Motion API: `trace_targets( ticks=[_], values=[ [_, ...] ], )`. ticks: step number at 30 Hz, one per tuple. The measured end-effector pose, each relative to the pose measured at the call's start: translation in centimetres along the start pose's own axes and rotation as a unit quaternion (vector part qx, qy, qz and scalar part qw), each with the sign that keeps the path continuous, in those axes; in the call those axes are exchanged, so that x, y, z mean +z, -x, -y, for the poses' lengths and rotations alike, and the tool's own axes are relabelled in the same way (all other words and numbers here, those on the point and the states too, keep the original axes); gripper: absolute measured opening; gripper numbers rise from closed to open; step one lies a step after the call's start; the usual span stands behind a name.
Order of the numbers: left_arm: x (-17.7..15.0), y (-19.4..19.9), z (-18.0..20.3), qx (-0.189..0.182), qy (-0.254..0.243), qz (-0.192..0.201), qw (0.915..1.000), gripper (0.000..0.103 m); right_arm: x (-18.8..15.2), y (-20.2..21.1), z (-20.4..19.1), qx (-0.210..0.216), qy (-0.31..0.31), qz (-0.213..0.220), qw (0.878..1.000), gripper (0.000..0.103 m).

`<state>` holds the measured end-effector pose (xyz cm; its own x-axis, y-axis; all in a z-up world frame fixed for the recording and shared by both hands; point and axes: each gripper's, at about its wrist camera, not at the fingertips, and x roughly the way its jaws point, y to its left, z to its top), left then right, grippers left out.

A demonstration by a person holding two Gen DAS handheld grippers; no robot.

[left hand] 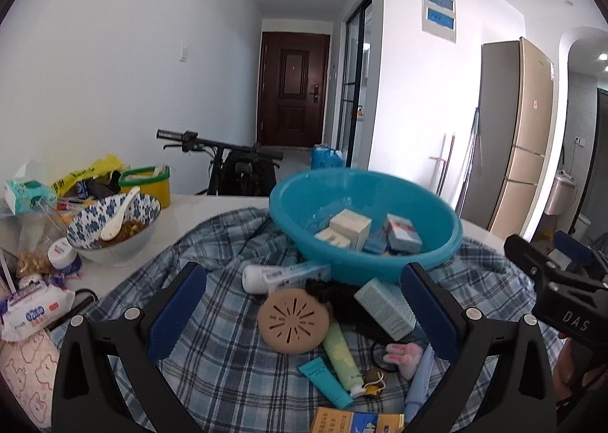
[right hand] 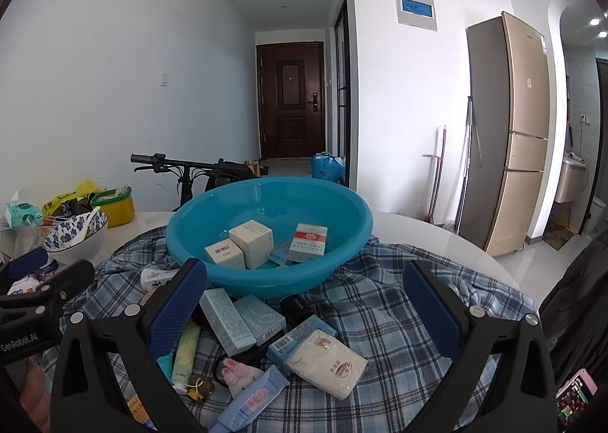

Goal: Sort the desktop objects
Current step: 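Move both tools toward the cluttered items beside the turquoise basin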

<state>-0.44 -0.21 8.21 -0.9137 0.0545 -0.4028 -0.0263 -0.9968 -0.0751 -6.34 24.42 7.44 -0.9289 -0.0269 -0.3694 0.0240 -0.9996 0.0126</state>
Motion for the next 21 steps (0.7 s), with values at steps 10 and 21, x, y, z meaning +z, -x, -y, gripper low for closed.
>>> trace_targets(
  ticks=[10, 21],
  values=[
    [4.8, 1.9, 0.4, 0.028, -0.012, 0.032, 0.9990, 0.103, 3.3, 1.5, -0.9, 0.015, 0.011, 0.014, 1.000, 0.103],
    [6.2, 1.7, 1.7, 0.037, -0.037, 0.005, 0.9986, 0.103, 5.9, 2.8, -1.7, 0.010, 0.019, 0.022, 1.000, 0.103]
  ],
)
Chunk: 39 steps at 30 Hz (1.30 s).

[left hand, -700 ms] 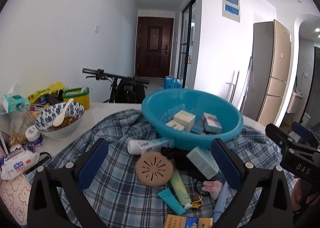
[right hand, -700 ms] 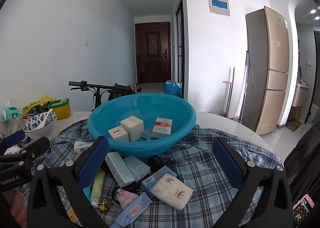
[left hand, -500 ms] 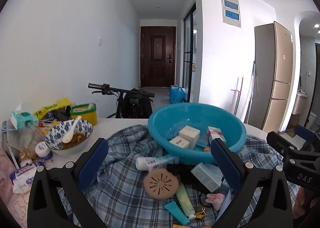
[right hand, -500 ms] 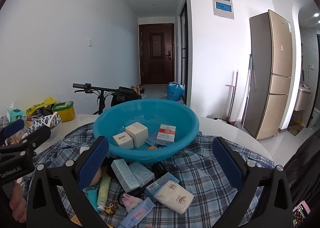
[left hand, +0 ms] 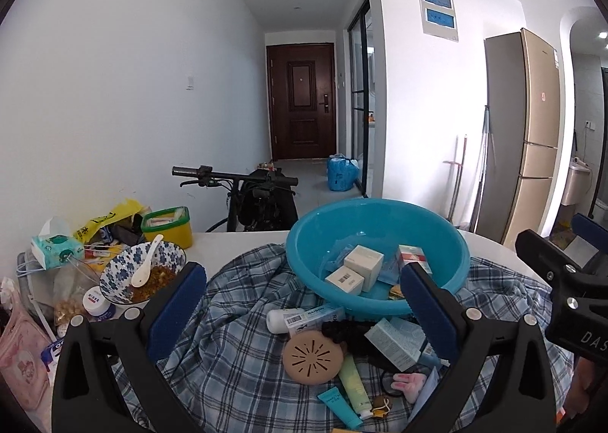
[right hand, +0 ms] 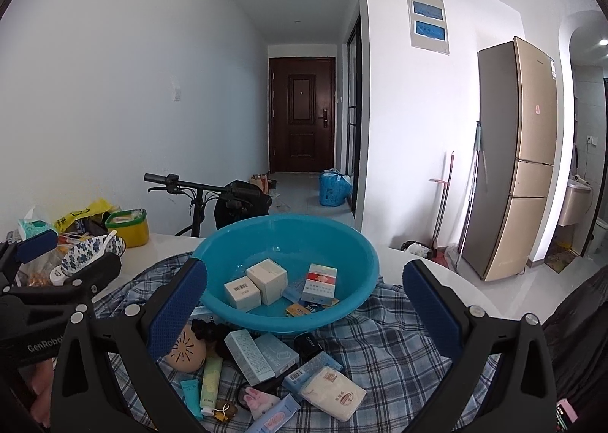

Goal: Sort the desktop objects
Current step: 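Move both tools toward the cluttered items beside the turquoise basin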

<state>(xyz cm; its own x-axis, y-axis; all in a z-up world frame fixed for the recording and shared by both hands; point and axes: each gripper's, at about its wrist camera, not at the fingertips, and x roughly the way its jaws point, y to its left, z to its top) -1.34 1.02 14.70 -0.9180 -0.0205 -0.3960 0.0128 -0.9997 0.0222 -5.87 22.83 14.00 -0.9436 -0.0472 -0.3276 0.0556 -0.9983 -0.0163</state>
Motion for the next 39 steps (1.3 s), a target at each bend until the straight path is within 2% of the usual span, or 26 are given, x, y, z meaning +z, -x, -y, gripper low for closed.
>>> trace_targets(
  ticks=[3, 7, 11, 14, 17, 22, 30, 33, 39],
  values=[
    [0.1, 0.3, 0.1, -0.006, -0.004, -0.001, 1.0000, 0.103, 0.3, 0.3, 0.3, -0.004, -0.011, -0.004, 1.000, 0.103],
    [0.0, 0.7, 0.3, 0.004, -0.012, 0.006, 0.9999, 0.103, 0.4, 0.2, 1.0, 0.003, -0.032, -0.012, 0.999, 0.103],
    [-0.2, 0.4, 0.0, -0.008, -0.001, -0.007, 0.9999, 0.103, 0.1, 0.0, 1.3, -0.001, -0.035, -0.016, 0.999, 0.103],
    [-0.5, -0.1, -0.2, 0.003, 0.002, -0.015, 0.9999, 0.103, 0.0, -0.1, 1.2, -0.011, -0.024, -0.017, 1.000, 0.103],
    [-0.9, -0.8, -0.3, -0.009, 0.009, -0.033, 0.9994, 0.103, -0.4, -0.4, 1.1, -0.005, -0.023, -0.026, 0.999, 0.103],
    [-1.7, -1.8, 0.0, -0.015, 0.005, -0.055, 0.9984, 0.103, -1.4, -1.4, 0.9, 0.011, -0.022, -0.053, 0.998, 0.103],
    [-3.9, -3.6, 0.2, 0.001, -0.005, -0.082, 0.9966, 0.103, -3.7, -3.4, 0.6, 0.018, -0.024, -0.100, 0.995, 0.103],
    [-4.8, -4.8, 0.6, 0.019, -0.023, -0.096, 0.9949, 0.103, -4.7, -4.4, 0.4, 0.015, -0.019, -0.116, 0.993, 0.102],
    [-6.4, -6.7, 0.4, -0.003, -0.010, -0.127, 0.9918, 0.103, -6.4, -5.9, -0.4, 0.013, 0.007, -0.143, 0.990, 0.102]
  ],
)
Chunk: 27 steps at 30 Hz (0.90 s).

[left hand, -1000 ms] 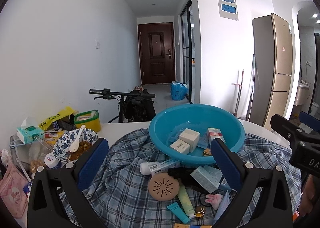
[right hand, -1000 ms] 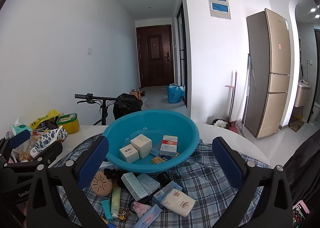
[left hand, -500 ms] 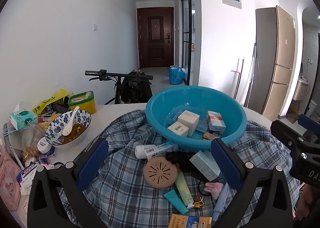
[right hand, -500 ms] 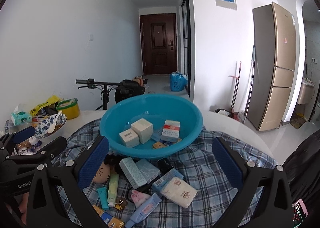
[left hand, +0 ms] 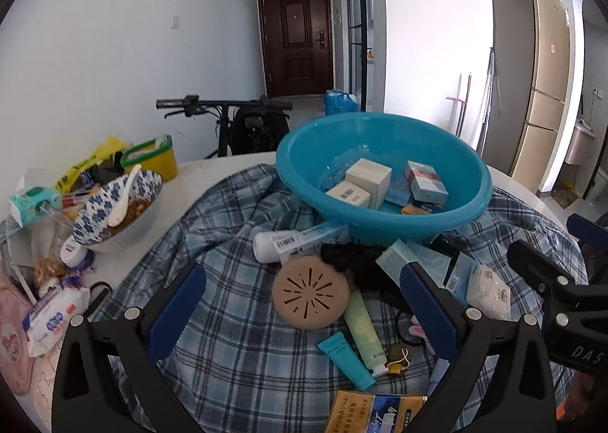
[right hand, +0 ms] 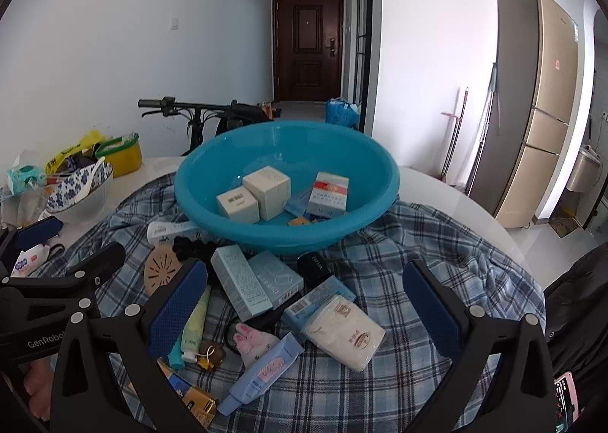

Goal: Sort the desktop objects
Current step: 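Move both tools toward the cluttered items beside the turquoise basin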

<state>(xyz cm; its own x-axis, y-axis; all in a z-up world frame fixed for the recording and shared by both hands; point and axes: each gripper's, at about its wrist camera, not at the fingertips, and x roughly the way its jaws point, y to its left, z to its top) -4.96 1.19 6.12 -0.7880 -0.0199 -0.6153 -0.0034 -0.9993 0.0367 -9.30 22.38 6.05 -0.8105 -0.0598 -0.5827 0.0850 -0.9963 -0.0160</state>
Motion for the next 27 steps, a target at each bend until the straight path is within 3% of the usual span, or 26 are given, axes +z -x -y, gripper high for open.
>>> trace_targets(
  ticks=[6, 21, 25, 27],
  values=[
    [-1.0, -1.5, -0.3, -0.010, 0.002, -0.019, 0.9998, 0.103, -1.0, -1.4, -0.1, 0.001, 0.001, -0.022, 1.000, 0.102],
    [-2.2, -3.5, -0.3, 0.018, -0.013, -0.025, 0.9995, 0.102, -2.7, -4.1, -0.1, -0.002, -0.003, -0.061, 0.998, 0.102],
    [-2.0, -4.0, -1.0, -0.025, 0.016, -0.044, 0.9986, 0.102, -2.9, -4.5, -0.1, -0.001, -0.004, -0.066, 0.998, 0.102],
    [-2.0, -4.3, -1.3, -0.025, 0.028, -0.053, 0.9979, 0.102, -2.9, -4.7, 0.0, -0.001, -0.005, -0.067, 0.998, 0.102]
  ],
)
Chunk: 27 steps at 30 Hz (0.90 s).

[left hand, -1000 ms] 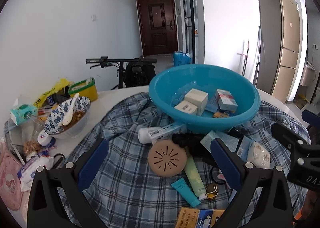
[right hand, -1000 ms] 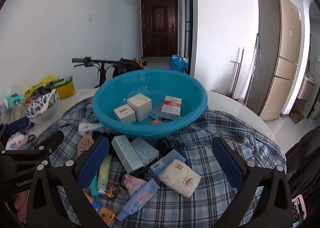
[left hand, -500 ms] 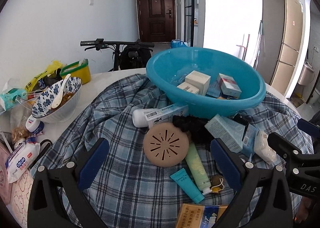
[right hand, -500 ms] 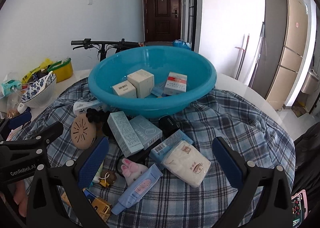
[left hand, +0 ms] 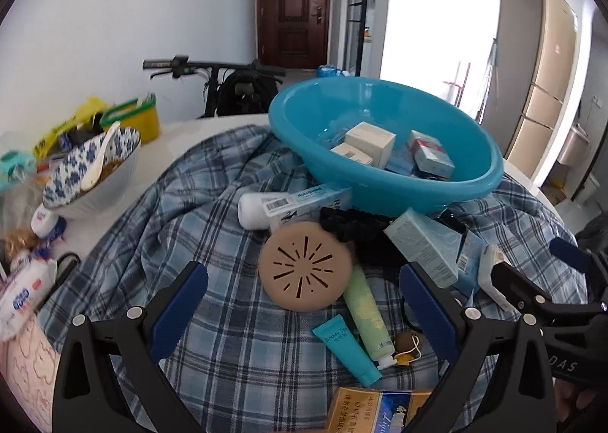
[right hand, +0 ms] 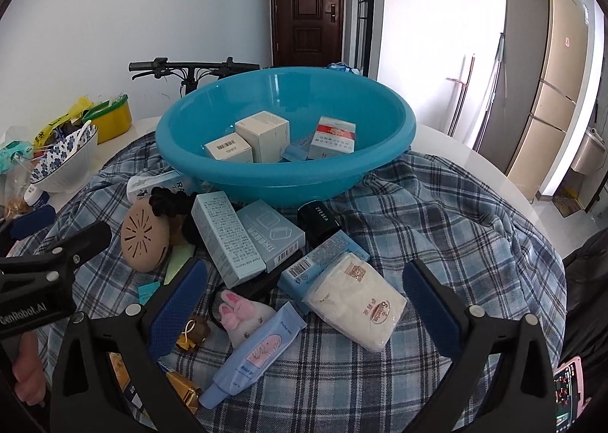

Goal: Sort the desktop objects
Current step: 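Grasp the round tan perforated disc with the left gripper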

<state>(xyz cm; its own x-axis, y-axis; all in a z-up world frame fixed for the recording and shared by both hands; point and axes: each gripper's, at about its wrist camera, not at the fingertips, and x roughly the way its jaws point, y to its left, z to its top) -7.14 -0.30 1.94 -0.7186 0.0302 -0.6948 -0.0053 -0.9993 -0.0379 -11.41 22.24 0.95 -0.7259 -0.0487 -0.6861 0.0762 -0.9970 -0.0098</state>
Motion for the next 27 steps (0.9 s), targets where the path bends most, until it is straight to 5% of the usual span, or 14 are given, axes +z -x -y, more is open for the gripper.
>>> trace_targets(
  ticks=[13, 17, 22, 27],
  values=[
    [-0.3, -2.1, -0.6, 0.005, -0.007, -0.014, 0.9999, 0.102, -0.5, -1.5, -0.8, 0.012, 0.011, -0.020, 1.000, 0.097],
    [-0.3, -3.1, -0.3, 0.011, -0.025, -0.025, 0.9993, 0.086, -0.5, -2.0, -0.8, 0.013, 0.010, -0.025, 1.000, 0.096],
    [-0.5, -5.2, -0.3, -0.008, -0.020, -0.056, 0.9982, 0.085, -0.4, -2.5, -0.6, 0.016, 0.005, -0.030, 0.999, 0.096],
    [-0.7, -6.8, -0.4, 0.015, -0.029, -0.070, 0.9970, 0.086, -0.4, -3.1, -0.5, 0.017, 0.005, -0.036, 0.999, 0.096]
  ],
)
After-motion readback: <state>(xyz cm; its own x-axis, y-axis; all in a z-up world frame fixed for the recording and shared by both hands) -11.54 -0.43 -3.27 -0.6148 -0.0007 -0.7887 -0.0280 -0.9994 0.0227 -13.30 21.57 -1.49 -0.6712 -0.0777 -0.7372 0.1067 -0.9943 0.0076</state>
